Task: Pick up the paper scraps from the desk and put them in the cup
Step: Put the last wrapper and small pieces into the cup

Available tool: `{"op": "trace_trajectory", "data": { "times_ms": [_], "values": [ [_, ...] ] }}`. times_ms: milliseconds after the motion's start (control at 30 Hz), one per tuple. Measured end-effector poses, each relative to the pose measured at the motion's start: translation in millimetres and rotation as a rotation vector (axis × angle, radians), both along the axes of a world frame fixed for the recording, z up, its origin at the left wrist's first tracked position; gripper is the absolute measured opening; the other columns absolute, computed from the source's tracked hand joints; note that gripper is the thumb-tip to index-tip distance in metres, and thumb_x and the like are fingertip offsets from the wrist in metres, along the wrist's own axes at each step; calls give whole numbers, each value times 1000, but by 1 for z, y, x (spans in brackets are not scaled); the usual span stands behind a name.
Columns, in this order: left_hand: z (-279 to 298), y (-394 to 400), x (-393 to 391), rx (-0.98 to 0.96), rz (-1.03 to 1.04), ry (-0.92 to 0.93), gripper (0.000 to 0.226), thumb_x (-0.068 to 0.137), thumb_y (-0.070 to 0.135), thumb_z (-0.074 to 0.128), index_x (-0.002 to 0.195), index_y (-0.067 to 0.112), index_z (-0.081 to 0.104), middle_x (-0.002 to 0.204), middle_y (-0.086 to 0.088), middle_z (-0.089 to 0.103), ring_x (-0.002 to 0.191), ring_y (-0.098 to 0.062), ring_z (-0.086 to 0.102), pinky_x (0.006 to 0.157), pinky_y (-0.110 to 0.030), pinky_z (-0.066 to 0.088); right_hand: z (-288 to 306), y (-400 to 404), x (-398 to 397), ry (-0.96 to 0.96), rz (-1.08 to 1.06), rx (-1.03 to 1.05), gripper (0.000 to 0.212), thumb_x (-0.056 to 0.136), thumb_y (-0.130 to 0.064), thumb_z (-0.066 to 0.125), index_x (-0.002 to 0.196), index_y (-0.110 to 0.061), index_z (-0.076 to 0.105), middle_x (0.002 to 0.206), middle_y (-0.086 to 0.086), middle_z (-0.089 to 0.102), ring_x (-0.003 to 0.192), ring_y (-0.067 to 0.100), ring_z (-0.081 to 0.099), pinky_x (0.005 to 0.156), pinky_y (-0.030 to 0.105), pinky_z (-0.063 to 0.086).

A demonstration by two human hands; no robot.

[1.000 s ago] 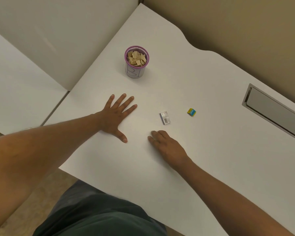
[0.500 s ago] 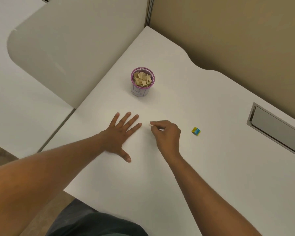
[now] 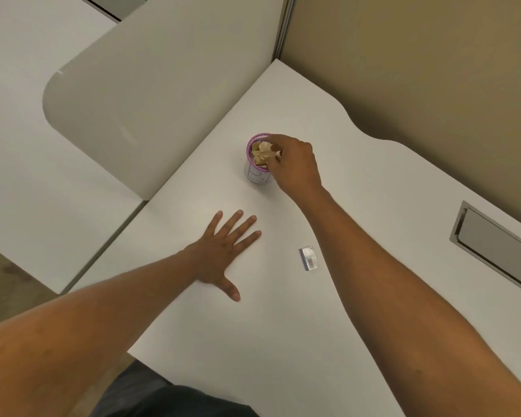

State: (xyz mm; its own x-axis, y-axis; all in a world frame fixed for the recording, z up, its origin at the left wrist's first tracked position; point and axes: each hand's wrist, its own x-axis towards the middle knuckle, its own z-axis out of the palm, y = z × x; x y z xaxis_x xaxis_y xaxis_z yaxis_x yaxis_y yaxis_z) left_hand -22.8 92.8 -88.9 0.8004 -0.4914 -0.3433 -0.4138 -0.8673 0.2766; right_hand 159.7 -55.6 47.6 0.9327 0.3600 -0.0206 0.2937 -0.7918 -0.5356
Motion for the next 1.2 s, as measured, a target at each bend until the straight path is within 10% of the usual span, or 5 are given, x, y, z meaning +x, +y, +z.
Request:
{"op": "trace_trajectory", "data": {
  "times_ms": [167,467,767,1033,1200],
  "values": [
    [3,-1,0,23,-3,7,152,50,113,36,163,29,-20,171,-5,-31,156,-35,-32,122,-66,-20,15,-56,-26,69,-252,254,40,90,-3,56,125,-15,69,113,-3,74,100,4,66,88,3,46],
    [39,-52,0,137,106,87,141,63,107,25,166,12,3,174,-17,-13,160,-45,-10,130,-60,5,-31,-239,-116,269,-505,-50,41,93,0,57,132,-12,63,136,8,61,118,26,61,100,33,48],
    [55,-164,14,23,0,-111,61,103,9,48,159,30,35,170,-5,23,131,-30,44,90,-44,53,-54,-241,-118,289,-140,-240,62,98,-4,48,155,-26,39,164,1,29,135,29,45,113,35,39],
    [77,-148,24,-61,203,-19,32,102,45,55,128,27,59,113,0,60,109,-26,62,81,-38,52,-81,-237,-161,187,-120,-355,18,96,-39,49,108,-30,58,105,-5,55,95,16,60,78,34,43],
    [120,-96,65,-303,559,-525,31,92,52,68,112,29,68,88,6,74,83,-23,63,75,-35,49,-93,-241,-181,232,-134,-258,22,100,-21,48,115,-27,62,120,-4,58,111,21,56,87,35,46]
  ]
}}
